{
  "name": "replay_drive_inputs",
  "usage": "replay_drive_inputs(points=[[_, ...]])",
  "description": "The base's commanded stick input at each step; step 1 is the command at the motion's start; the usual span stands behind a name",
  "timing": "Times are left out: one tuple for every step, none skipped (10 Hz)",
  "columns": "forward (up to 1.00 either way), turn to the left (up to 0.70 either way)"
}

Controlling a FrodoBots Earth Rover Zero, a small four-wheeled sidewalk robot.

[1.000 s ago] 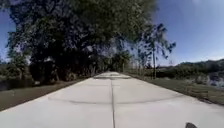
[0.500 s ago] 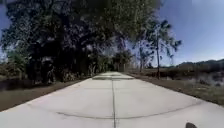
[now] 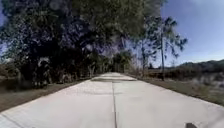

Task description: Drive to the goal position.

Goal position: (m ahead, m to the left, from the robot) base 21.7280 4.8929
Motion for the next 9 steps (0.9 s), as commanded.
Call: replay_drive_inputs(points=[[1.0, -0.04], [1.0, -0.07], [1.0, -0.11], [1.0, -0.13], [1.0, -0.13], [1.0, -0.13], [1.0, -0.13], [1.0, -0.12], [1.0, -0.11]])
